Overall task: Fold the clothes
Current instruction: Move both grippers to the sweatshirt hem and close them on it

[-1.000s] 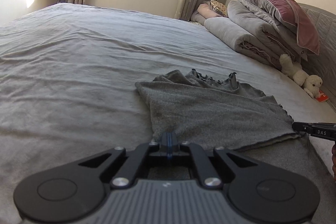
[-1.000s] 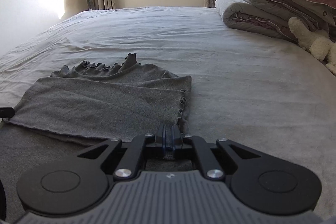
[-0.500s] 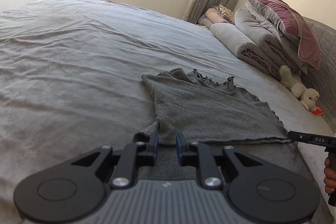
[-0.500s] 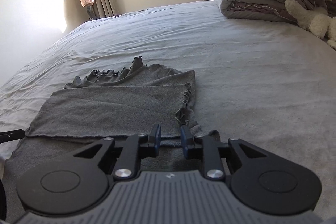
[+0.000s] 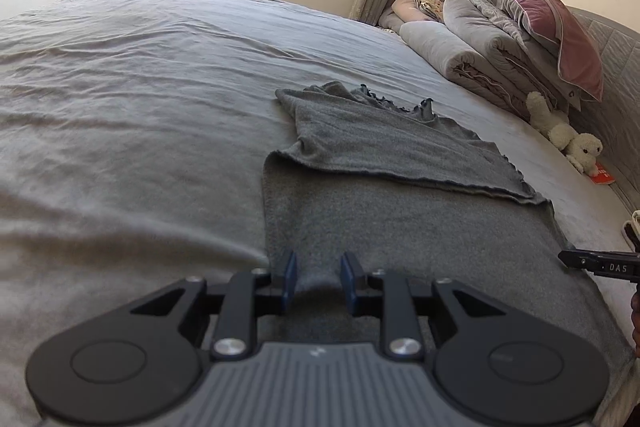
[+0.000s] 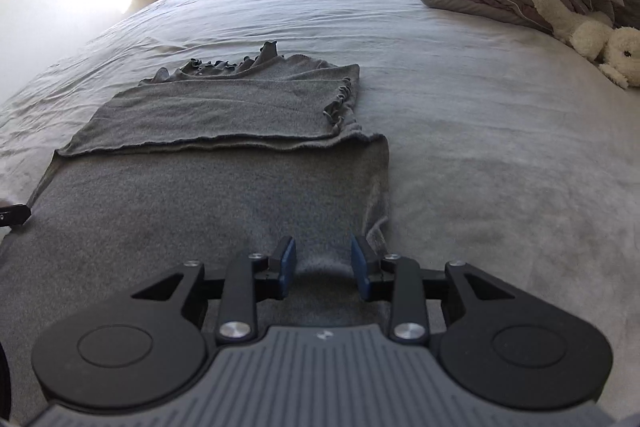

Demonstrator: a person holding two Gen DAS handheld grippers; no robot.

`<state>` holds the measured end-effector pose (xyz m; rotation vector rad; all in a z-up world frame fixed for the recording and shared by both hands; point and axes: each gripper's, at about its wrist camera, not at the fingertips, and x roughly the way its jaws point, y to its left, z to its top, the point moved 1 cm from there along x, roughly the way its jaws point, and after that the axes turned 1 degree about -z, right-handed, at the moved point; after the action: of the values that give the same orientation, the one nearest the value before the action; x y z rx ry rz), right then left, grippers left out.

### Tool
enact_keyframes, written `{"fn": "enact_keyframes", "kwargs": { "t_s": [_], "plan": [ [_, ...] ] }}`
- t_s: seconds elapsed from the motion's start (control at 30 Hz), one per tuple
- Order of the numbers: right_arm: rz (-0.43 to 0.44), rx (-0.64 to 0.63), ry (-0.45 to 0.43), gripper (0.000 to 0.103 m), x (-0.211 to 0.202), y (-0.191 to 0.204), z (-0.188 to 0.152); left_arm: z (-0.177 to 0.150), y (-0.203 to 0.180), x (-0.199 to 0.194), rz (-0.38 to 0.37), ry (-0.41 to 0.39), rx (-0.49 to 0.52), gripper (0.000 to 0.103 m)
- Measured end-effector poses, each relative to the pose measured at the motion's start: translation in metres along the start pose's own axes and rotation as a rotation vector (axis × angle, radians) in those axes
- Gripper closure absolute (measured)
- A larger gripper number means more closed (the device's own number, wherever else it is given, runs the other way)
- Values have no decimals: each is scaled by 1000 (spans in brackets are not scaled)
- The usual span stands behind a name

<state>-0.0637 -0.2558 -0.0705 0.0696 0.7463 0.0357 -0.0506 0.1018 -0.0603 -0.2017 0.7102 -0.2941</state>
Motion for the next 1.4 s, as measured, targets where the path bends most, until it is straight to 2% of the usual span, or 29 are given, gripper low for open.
{"fn": "enact_keyframes", "kwargs": {
  "t_s": [0.33,0.47,0.63,0.87,1.13,1.4],
  "plan": [
    [-50,-28,79,68,-38,5,-32,-38,-12,-44,9,55,37,78],
    [-67,-9,92,62,-52,2,-46,-46,-17,-56,26,70,69,78],
    [-62,16,91,62,-69,-4,-62,-56,-18,-67,41,96,76,74],
    [-51,105,83,62,-87,-17,-78,-62,-12,-79,6,107,9,74],
    [-44,196,57,62,-103,-23,-90,-68,2,-89,-72,118,-101,75],
    [-47,231,64,60,-112,-23,-88,-66,10,-90,-114,151,-205,75]
  ]
}}
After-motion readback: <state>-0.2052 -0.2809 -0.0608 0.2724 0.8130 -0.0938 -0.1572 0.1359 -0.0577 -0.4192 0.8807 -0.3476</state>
